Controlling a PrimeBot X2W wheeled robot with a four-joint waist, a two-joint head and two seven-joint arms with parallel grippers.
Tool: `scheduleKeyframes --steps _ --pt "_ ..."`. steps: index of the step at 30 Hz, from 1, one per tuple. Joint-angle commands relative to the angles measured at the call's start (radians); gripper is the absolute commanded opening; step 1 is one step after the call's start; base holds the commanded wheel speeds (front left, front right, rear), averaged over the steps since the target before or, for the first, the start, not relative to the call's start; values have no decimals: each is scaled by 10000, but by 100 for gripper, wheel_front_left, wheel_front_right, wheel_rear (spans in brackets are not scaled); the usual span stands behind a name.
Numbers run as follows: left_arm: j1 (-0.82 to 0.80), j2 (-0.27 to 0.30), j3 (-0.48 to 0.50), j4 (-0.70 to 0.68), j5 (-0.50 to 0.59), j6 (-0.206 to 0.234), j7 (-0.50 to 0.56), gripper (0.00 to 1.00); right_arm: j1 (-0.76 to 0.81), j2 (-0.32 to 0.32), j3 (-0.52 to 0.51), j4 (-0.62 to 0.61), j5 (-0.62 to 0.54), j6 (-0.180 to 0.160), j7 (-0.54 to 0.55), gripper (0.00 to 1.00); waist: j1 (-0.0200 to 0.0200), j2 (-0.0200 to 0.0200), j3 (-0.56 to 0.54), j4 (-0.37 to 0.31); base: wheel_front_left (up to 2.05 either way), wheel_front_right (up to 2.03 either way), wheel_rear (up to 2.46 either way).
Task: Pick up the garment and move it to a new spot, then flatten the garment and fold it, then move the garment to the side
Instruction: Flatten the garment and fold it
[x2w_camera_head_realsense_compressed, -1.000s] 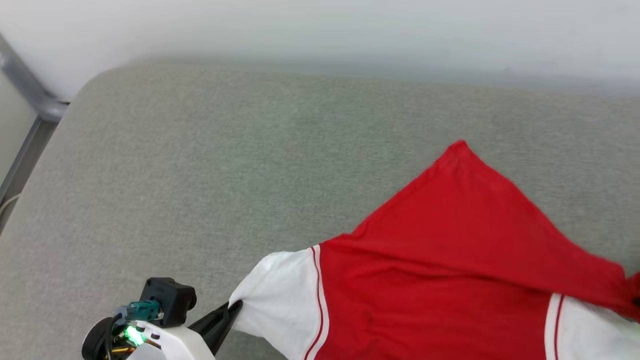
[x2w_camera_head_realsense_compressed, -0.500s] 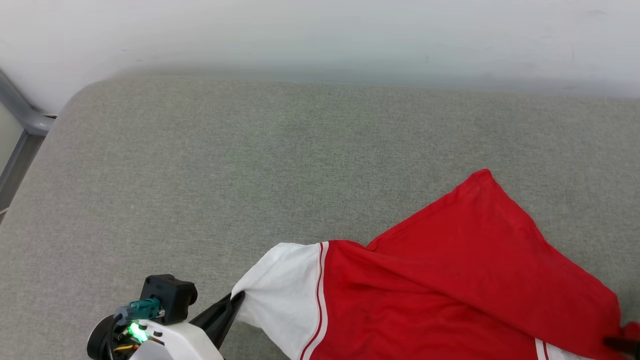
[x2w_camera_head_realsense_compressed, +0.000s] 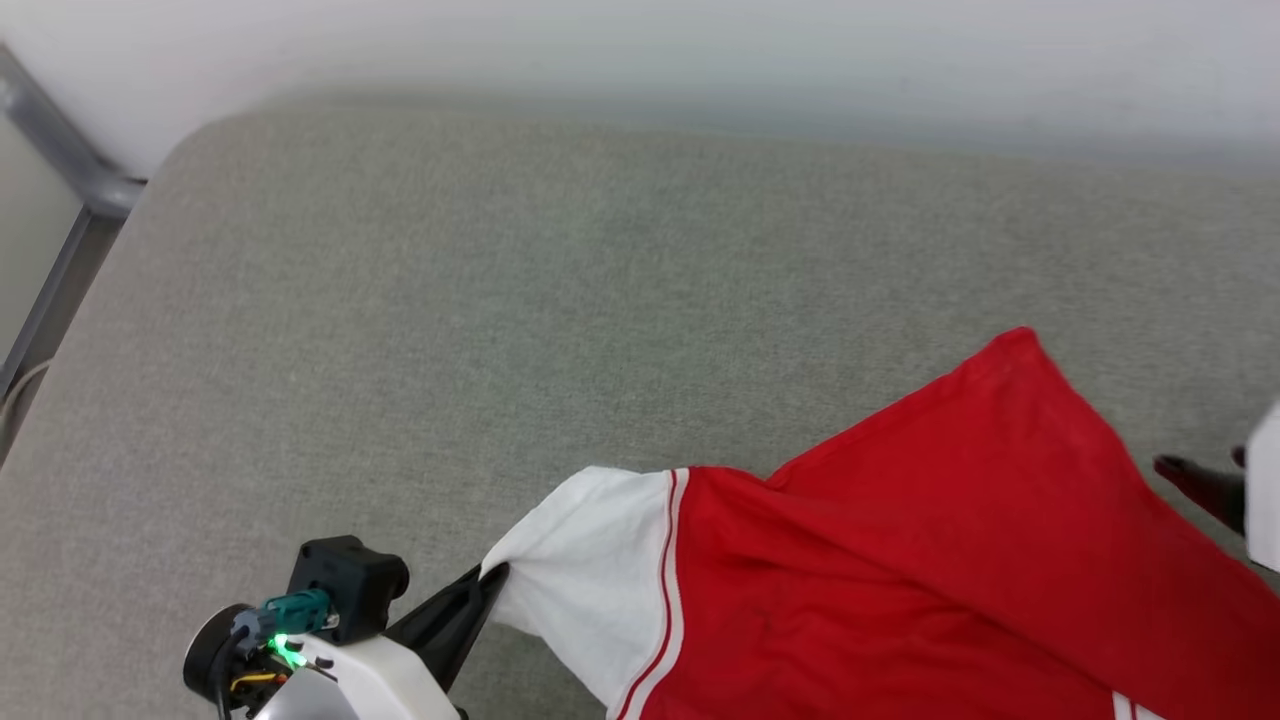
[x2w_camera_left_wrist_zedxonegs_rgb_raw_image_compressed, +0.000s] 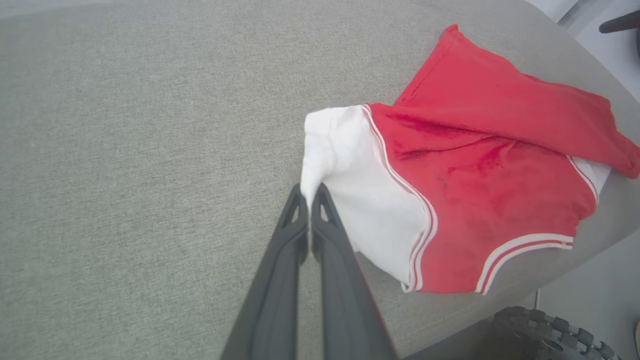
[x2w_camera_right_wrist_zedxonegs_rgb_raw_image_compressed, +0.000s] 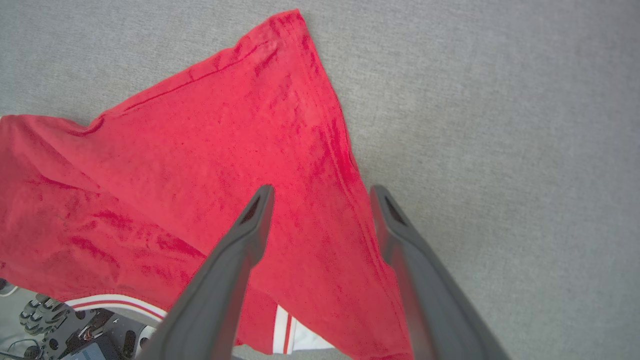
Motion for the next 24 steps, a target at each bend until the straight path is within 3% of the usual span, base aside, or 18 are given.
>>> scheduleKeyframes --steps 1,14,24 --pt "-179 -20 -39 -85 102 -28 -28 0 -398 141 313 15 -201 -8 -11 100 0 0 388 297 0 0 0" --pt "-1002 -502 -400 40 301 -474 -102 0 -2814 21 920 2322 -1576 -8 -358 100 0 0 1904 1682 0 0 0" --pt "-1343 -791 -543 409 344 -704 -298 0 -3171 -172 1055 4017 -2106 -6 -743 100 0 0 2428 2255 0 0 0"
